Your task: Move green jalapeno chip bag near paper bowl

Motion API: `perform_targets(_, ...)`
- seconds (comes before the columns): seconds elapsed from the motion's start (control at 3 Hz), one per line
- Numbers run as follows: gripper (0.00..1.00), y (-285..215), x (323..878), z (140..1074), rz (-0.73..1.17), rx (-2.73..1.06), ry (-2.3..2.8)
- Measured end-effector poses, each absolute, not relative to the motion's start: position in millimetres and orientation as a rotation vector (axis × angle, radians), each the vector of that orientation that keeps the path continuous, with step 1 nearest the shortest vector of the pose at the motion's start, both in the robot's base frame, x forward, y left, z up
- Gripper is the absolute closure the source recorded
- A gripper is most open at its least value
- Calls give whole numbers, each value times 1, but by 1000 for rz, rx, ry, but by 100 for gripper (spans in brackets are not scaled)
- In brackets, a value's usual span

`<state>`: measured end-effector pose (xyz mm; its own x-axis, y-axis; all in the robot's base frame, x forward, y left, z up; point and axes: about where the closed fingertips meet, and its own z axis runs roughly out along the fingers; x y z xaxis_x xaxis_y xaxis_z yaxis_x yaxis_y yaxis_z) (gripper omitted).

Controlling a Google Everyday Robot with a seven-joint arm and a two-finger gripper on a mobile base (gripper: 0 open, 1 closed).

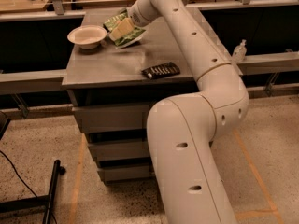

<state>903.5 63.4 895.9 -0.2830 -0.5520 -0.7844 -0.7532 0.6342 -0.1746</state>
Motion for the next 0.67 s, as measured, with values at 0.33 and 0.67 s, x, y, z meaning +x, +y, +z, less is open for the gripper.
perform_targets(0.33, 0, 28, 904, 933, 274, -952, 1928)
perform_targets(0.67, 0, -14, 905, 978, 213, -870, 1871)
